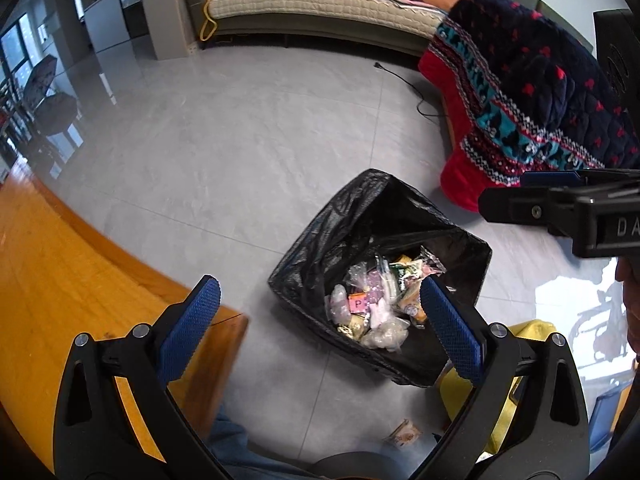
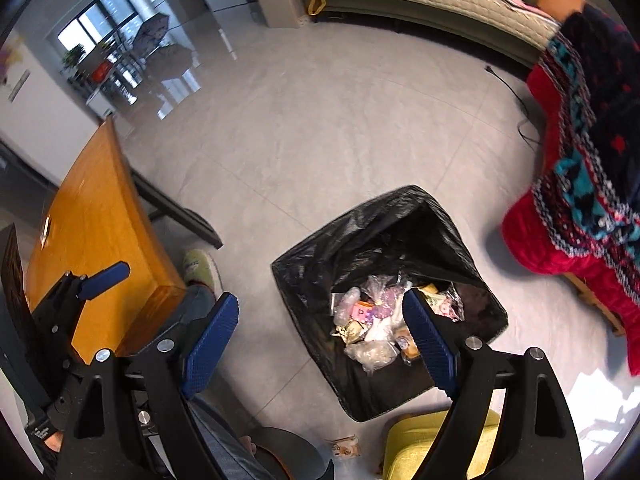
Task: Collect trash
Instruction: 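Move both open tools back over the table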
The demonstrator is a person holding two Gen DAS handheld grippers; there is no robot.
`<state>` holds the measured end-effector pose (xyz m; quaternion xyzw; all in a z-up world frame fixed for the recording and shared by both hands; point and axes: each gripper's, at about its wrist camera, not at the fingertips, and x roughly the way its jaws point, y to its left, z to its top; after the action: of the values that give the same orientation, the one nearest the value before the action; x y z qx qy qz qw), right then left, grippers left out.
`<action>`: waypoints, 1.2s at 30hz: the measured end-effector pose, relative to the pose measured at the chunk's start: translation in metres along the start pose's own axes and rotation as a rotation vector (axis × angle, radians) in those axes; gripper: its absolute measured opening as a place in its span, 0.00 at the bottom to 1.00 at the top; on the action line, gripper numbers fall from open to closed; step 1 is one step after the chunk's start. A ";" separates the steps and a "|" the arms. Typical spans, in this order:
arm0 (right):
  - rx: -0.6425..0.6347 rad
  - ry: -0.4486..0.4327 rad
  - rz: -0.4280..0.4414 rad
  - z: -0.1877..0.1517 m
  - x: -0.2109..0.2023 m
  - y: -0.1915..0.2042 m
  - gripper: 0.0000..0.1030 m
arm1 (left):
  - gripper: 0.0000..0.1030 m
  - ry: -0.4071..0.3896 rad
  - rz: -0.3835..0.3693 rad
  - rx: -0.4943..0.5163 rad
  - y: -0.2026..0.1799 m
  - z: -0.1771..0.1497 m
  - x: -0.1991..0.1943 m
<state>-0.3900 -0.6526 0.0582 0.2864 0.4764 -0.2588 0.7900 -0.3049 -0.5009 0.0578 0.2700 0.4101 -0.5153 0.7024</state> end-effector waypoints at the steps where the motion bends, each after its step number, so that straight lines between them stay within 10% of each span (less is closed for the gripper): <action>1: -0.027 0.001 0.001 0.001 0.001 0.012 0.82 | 0.94 -0.003 0.005 -0.011 0.006 -0.002 -0.003; 36: -0.755 0.177 0.294 0.003 0.110 0.479 0.82 | 0.94 -0.039 0.408 -0.782 0.375 -0.220 -0.149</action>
<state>-0.0168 -0.3333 0.0587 0.0627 0.5580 0.0753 0.8240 -0.0352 -0.1286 0.0549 0.0496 0.4990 -0.1772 0.8468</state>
